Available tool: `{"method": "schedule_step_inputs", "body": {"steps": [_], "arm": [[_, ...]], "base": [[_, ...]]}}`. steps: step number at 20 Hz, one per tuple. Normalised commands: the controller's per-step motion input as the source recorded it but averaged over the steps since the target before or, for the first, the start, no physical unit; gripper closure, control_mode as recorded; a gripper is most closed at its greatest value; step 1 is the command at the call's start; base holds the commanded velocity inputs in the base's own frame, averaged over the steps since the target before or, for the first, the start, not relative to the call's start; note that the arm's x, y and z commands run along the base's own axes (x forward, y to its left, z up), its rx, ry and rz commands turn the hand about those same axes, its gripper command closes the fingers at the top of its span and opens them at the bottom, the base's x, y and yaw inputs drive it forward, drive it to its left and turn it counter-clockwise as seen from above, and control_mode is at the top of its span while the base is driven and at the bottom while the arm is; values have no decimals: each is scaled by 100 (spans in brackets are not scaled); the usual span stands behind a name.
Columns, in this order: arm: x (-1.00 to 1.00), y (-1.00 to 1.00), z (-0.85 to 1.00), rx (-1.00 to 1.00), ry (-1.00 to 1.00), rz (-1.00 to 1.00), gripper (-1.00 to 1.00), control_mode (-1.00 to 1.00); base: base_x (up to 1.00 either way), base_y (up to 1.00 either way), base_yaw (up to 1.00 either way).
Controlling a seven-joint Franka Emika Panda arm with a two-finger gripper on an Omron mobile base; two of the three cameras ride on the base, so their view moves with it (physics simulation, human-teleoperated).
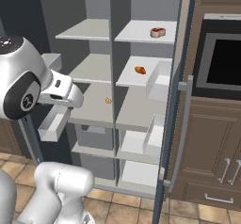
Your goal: Pick up the frozen steak from the freezer, place it on any shelf in the fridge, and close the fridge and freezer doors when done.
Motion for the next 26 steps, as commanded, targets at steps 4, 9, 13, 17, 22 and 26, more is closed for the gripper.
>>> {"method": "schedule_step_inputs", "body": {"steps": [4, 9, 13, 17, 22, 26], "arm": [[-58, 46, 14, -5, -22, 11, -100, -100], [-58, 61, 11, -4, -24, 7, -100, -100], [-55, 71, 8, -3, -27, 5, -100, -100], [-28, 86, 0, 0, -26, 3, -100, -100], [-1, 99, 0, 0, -22, 0, -100, -100], [10, 100, 0, 0, -22, 0, -100, -100]], "base": [[0, 0, 0], [0, 0, 0], [0, 0, 0], [0, 0, 0], [0, 0, 0], [0, 0, 0]]}}
